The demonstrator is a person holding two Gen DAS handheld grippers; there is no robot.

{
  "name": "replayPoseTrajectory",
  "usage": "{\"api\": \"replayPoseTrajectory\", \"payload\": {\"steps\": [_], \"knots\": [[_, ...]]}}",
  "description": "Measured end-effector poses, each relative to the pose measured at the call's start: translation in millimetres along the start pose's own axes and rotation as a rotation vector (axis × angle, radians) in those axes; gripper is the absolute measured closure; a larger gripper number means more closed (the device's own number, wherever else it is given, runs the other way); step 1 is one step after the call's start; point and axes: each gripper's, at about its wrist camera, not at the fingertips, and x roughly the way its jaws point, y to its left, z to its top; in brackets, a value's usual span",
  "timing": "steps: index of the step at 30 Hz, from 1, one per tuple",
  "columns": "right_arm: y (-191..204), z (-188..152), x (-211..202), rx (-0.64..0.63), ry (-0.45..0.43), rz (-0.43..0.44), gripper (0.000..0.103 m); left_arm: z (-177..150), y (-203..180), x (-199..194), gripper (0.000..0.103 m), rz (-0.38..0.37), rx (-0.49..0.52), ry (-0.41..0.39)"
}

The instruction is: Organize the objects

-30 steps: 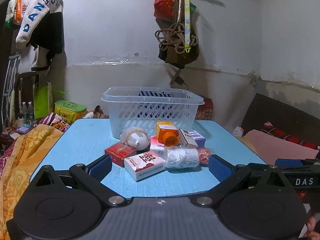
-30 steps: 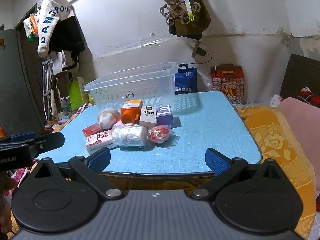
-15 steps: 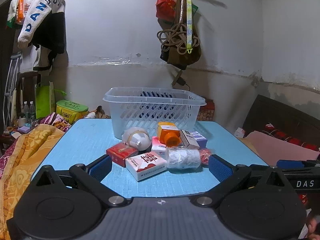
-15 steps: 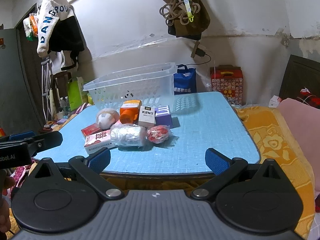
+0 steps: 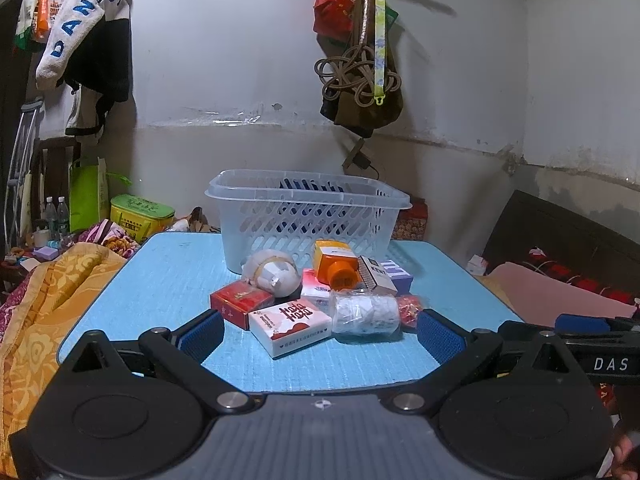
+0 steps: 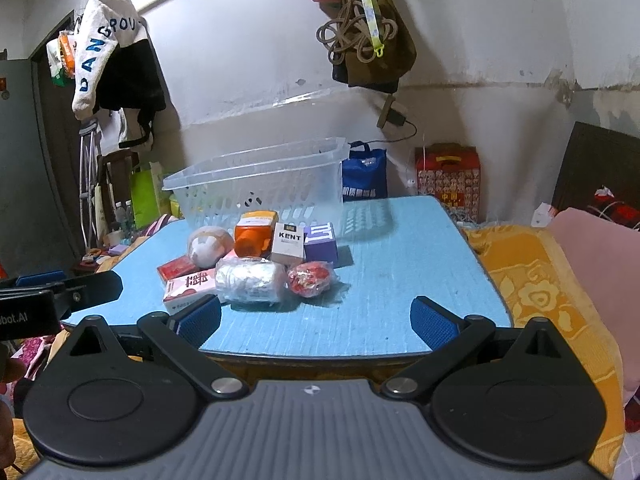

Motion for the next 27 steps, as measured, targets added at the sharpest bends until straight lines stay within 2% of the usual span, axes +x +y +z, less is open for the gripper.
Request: {"api": "replayPoseTrajectory", "payload": {"steps": [12, 27], "knots": [[2.3, -0.9, -2.5, -0.022, -0.052, -0.016, 0.001, -1.9, -0.2, -0.8, 0.000, -0.001, -0.001, -0.002], [2.2, -1.4, -4.1, -0.024, -0.063, -0.011, 0.001, -1.7, -0.3, -4.1, 0.000, -0.008, -0.010, -0.022]]}}
